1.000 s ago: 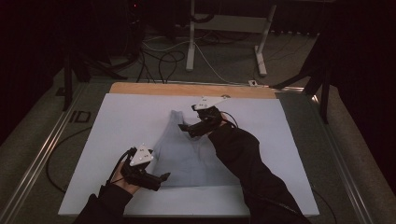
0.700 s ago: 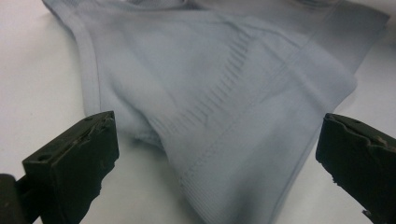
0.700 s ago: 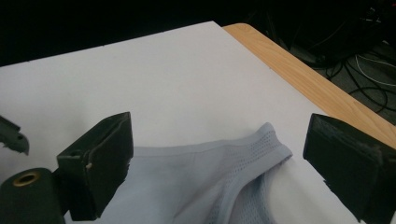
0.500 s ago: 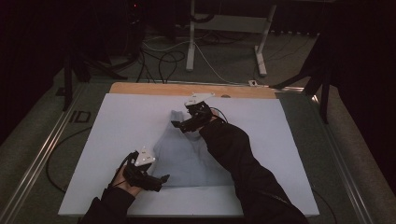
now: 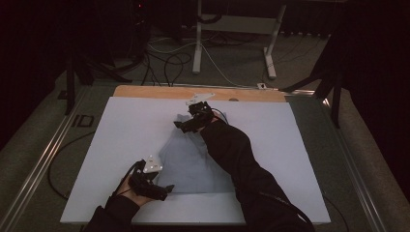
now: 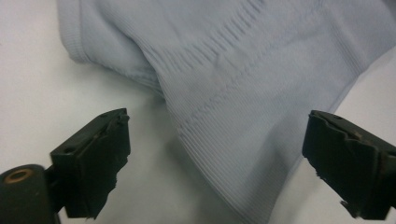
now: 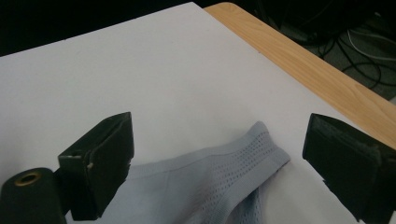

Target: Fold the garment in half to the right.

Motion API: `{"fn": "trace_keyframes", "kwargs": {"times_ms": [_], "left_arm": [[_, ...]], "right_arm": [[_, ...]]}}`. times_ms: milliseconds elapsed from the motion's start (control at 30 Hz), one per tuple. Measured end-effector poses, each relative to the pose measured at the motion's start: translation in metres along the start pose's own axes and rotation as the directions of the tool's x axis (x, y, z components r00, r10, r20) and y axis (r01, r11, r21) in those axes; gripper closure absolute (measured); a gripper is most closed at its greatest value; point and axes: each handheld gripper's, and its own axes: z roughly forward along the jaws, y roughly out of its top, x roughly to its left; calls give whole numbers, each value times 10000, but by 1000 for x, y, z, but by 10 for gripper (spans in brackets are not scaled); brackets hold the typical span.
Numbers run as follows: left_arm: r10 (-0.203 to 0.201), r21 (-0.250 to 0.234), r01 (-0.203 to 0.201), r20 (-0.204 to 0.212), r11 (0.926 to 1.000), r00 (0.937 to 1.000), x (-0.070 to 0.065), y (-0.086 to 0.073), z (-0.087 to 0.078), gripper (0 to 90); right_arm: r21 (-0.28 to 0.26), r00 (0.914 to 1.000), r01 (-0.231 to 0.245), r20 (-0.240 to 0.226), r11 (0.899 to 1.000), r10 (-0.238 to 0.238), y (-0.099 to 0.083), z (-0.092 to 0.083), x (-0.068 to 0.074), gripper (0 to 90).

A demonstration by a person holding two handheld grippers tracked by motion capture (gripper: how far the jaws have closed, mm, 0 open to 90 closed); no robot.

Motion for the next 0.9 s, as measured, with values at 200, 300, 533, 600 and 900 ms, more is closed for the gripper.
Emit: {"fn": "trace_keyframes", "kwargs": {"times_ms": [200, 300, 533, 600, 900], "left_arm": [[-58, 250, 54, 173, 9997, 9998, -1, -1, 3, 220], [-99, 389, 89, 256, 9992, 9996, 0, -2, 4, 282], [-69, 542, 46, 428, 9985, 9991, 0, -3, 6, 427], [-47, 540, 22, 462, 9985, 9989, -1, -3, 6, 443], [394, 524, -438, 830, 9977, 9958, -6, -3, 6, 651]], "right_arm": [[176, 9999, -101, 76, 9998, 100, 3, 5, 1, 90], [250, 9999, -53, 110, 9997, 50, 3, 8, 1, 90], [446, 9995, -316, 93, 9985, 312, 4, 16, 1, 90], [513, 9994, -320, 107, 9982, 315, 4, 17, 1, 90], [756, 9984, -551, 179, 9956, 539, 7, 29, 0, 90]]}}
